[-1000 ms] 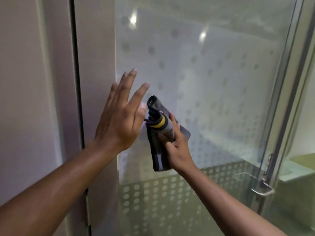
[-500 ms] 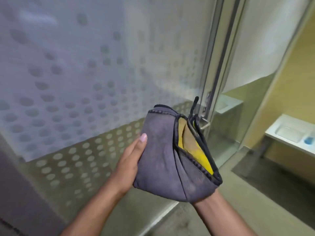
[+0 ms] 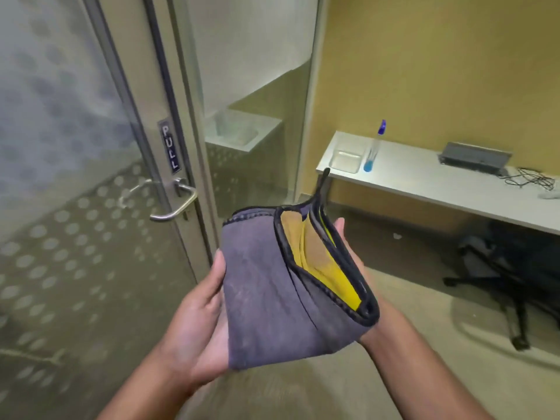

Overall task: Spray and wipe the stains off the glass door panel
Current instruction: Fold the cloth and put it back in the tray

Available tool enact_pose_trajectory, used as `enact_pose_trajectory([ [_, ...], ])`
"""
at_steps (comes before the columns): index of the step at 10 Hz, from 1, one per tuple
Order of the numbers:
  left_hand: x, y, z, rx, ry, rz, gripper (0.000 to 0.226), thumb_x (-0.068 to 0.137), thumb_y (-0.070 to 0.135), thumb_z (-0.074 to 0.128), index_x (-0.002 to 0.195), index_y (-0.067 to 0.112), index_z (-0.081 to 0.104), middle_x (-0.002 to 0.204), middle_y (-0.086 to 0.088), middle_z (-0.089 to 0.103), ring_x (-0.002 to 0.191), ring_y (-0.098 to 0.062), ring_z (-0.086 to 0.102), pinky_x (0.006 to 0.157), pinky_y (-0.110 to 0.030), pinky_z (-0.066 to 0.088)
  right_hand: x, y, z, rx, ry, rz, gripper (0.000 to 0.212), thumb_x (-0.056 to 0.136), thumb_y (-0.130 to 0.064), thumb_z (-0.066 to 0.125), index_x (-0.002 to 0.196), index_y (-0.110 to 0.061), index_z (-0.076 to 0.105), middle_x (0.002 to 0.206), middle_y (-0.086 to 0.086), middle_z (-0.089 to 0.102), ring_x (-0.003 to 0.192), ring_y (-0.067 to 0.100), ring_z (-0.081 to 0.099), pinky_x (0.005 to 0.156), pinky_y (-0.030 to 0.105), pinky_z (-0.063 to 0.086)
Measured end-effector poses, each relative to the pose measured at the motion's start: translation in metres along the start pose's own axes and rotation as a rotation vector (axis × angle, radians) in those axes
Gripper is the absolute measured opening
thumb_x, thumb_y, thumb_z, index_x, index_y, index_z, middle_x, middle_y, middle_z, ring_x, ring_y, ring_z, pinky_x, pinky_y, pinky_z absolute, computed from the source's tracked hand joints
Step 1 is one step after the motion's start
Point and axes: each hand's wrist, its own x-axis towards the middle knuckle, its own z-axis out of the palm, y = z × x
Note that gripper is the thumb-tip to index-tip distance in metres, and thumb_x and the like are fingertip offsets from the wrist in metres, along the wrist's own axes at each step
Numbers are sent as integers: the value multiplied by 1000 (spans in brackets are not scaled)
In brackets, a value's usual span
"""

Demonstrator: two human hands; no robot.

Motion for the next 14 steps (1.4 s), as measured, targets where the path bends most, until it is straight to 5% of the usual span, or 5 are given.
enact_pose_trajectory([
  [1, 45, -17, 8, 35, 201, -85, 71, 113, 51, 23, 153, 3, 55, 161, -20, 54, 150, -30, 53, 123, -45, 42, 30, 12, -52, 135, 456, 990, 77, 97, -72, 34, 135, -15, 69, 136, 13, 71, 130, 30, 65, 112, 45, 48],
  [2, 75, -21, 14, 31, 364, -92, 68, 102, 57, 37, 117, 11, 84, 131, -13, 78, 113, -25, 80, 79, -39, 69, 46, 4, -76, -130, 750, 1107, 58, 95, -67, 38, 130, -27, 63, 124, 4, 75, 109, 18, 75, 90, 35, 61],
  [6, 168, 2, -55, -48, 237, -291, 79, 109, 62, 31, 156, 2, 49, 161, -25, 51, 149, -36, 53, 123, -54, 43, 13, 76, -111, -998, 512, 1292, 13, 88, -36, 80, 88, -38, 67, 119, -26, 52, 112, -14, 50, 81, 3, 39],
  [10, 275, 78, -78, -54, 324, -305, 70, 102, 65, 44, 121, 10, 82, 134, -18, 76, 115, -34, 79, 79, -52, 68, 78, 123, -178, 248, 1370, 1127, 18, 87, -5, 64, 94, 5, 76, 97, 21, 74, 83, 26, 73, 62, 27, 63],
  [14, 407, 52, -118, -14, 275, -538, 71, 102, 67, 47, 144, 13, 68, 143, -17, 71, 130, -38, 71, 100, -56, 62, 65, 172, -299, 434, 1328, 1365, 48, 86, -42, 77, 112, -1, 76, 102, 18, 77, 87, 30, 77, 71, 39, 63],
])
